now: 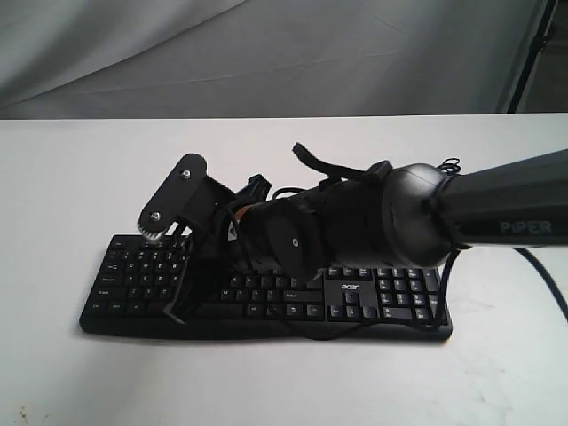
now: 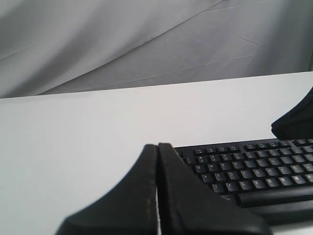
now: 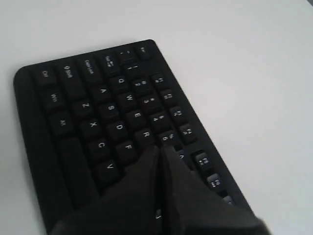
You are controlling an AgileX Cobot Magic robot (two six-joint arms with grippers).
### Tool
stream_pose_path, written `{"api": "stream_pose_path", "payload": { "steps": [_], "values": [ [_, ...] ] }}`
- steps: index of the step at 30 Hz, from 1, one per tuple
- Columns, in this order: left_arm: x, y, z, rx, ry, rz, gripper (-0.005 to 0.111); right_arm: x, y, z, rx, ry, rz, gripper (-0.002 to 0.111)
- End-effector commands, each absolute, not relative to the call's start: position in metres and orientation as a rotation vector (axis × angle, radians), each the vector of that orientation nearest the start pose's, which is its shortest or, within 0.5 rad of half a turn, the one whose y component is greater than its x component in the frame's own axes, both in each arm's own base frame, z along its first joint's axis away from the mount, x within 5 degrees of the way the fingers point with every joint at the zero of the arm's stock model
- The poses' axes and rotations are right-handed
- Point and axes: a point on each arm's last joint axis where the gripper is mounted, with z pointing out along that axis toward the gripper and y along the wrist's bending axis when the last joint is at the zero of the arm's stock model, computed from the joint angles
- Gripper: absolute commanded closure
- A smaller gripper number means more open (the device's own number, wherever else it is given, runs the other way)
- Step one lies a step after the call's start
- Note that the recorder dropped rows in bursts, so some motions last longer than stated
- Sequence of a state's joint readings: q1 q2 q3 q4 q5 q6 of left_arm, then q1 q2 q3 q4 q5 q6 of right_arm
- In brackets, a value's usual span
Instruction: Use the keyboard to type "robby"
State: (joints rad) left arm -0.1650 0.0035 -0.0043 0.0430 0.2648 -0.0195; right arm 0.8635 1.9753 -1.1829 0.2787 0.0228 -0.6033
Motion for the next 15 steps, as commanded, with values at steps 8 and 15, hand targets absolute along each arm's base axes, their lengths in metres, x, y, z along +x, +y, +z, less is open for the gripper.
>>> {"api": "stream_pose_path", "payload": {
  "steps": [8, 15],
  "values": [
    [0.055, -0.008, 0.190, 0.161, 1.734, -0.098, 0.107, 0.264, 0.332, 0.126, -1.358, 1.951, 0.280, 0.108],
    [0.055, -0.008, 0.190, 0.161, 1.734, -0.098, 0.107, 0.265, 0.332, 0.126, -1.341, 1.955, 0.286, 0.108]
  ]
}}
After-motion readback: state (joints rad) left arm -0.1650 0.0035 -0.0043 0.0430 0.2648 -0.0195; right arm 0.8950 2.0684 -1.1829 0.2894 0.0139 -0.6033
